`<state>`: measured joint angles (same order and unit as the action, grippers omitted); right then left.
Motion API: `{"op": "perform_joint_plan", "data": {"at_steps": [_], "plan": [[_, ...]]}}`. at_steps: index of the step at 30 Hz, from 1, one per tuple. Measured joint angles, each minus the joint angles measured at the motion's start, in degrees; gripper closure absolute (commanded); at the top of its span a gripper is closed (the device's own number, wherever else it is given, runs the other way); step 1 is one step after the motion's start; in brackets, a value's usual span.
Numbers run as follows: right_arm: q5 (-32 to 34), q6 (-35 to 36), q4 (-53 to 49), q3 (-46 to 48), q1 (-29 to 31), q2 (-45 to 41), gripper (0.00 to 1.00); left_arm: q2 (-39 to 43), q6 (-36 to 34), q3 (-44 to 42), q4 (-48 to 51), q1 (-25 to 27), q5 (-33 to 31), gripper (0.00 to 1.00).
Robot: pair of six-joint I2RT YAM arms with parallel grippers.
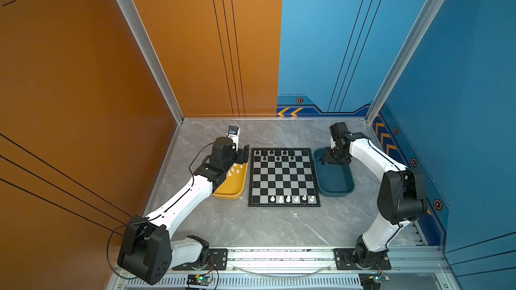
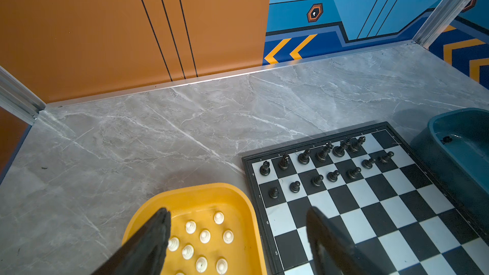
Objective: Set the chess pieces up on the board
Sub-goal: 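Move the open right gripper back over the teal tray, then lower the right gripper onto another black pawn in the teal tray and close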
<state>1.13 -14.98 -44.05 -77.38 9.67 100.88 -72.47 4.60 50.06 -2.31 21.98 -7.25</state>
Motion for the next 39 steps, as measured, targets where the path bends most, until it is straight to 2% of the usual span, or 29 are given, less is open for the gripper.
{"op": "perform_joint_plan", "data": {"at_steps": [14, 39], "plan": [[-2.49, -0.13, 5.79, 0.0, -1.33, 7.43, 0.73, -1.9, 0.0, 1.36, 0.44, 1.36, -0.04, 0.19], [-4.02, -0.55, 8.11, -2.43, -1.38, 11.43, 0.73, -3.48, -0.02, 2.21, 0.68, 2.1, -0.24, 0.19]]}}
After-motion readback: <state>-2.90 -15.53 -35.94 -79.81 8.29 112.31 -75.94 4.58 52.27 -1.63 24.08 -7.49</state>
